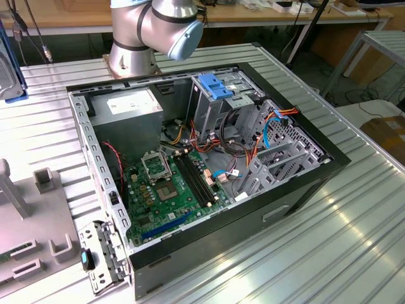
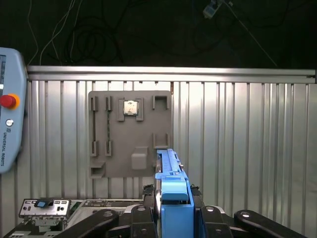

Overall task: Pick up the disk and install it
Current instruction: 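Pick up the disk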

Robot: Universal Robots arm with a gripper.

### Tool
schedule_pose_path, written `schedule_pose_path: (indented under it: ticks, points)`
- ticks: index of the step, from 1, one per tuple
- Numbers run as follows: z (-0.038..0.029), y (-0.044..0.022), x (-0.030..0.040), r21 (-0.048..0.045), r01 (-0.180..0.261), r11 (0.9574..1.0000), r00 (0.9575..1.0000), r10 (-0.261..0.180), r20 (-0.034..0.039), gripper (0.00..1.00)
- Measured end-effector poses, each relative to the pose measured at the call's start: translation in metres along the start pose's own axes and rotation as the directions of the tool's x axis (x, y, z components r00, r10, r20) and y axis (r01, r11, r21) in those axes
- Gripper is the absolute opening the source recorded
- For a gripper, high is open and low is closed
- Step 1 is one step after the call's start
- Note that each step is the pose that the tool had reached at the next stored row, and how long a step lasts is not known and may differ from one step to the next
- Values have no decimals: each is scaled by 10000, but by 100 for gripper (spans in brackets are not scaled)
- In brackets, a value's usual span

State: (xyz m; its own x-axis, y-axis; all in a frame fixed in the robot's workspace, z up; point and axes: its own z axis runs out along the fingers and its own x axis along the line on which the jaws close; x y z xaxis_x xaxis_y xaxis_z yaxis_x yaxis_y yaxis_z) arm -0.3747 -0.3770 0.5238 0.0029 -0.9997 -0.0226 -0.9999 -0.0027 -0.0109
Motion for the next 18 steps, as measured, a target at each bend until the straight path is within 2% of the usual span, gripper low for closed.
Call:
schedule_pose_path:
  ticks: [3,7,9,14,18]
  points:
    - [0,-70,0,3,0,10000,10000,0,0,37]
    - [1,-123,0,7,0,10000,10000,0,0,37]
    - [2,-180,1,9,1,10000,10000,-1,0,37]
    - [2,-262,1,11,1,10000,10000,-1,0,37]
    - [4,-402,1,17,1,10000,10000,-1,0,37]
